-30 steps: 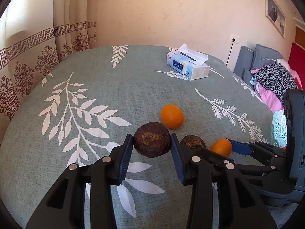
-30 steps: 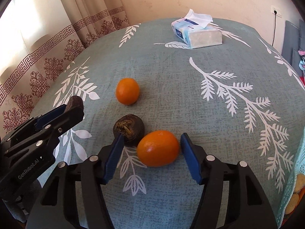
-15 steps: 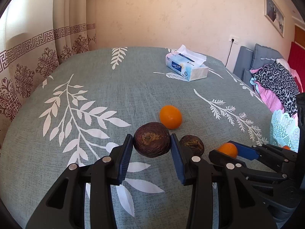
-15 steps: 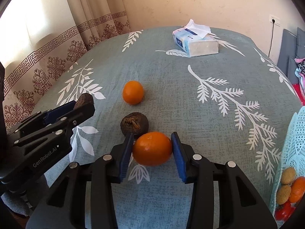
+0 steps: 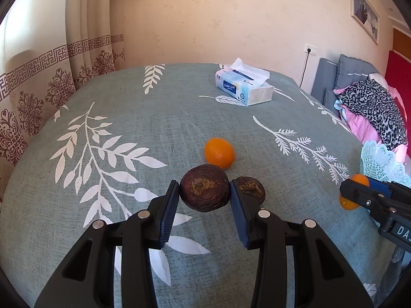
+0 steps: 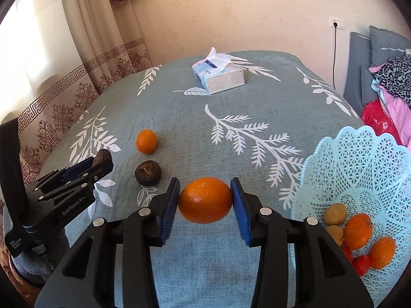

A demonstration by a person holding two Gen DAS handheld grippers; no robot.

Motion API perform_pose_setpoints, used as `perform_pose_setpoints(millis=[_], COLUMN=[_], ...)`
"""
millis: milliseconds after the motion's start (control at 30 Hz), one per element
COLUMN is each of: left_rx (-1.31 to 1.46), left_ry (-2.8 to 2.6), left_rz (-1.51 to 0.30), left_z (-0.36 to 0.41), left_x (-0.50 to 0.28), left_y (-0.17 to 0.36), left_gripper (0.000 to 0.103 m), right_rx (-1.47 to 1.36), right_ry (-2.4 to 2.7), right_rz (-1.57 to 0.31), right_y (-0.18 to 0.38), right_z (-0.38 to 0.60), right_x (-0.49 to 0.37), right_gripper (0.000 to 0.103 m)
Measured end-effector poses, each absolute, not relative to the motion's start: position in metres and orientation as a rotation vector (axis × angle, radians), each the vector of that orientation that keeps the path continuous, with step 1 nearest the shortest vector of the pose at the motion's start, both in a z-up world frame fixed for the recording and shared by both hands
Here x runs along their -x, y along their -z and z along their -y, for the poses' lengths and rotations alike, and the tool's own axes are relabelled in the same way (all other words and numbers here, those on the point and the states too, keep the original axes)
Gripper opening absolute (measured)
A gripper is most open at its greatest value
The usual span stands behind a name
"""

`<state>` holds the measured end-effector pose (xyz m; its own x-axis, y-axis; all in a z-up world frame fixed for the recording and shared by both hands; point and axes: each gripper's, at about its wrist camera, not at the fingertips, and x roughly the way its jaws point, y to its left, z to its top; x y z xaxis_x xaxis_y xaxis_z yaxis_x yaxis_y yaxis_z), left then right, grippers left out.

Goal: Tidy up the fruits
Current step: 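Carry the orange into the basket and open the right gripper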

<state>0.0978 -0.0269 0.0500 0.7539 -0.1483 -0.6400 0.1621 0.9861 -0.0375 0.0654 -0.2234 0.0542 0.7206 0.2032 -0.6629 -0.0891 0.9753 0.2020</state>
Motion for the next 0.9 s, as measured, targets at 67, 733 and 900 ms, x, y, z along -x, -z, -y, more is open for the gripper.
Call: perform_pose_setpoints(millis=[67, 733, 900], left_rx=[-0.025, -0.068, -0.086], left_ry=[0.173, 0.205, 0.226], left_rz=[-0.697, -0.709, -0.706], left_z=[0.029, 0.063, 0.079], left_x=[-0.096, -0.076, -0.071], left_y=[-0.05, -0.049, -0.051], left_gripper=[0.04, 0.04, 0.04], right_rx=[-0.167, -0.259, -0.283], right_ry=[-0.145, 0.072, 0.116], right_rz=[-0.742, -0.697, -0.686], right_y=[-0.057, -0.063, -0.063], right_z=[0.231, 0.33, 0.352], right_x=[-0.06, -0.01, -0.002], right_gripper=[0.042, 0.042, 0.042])
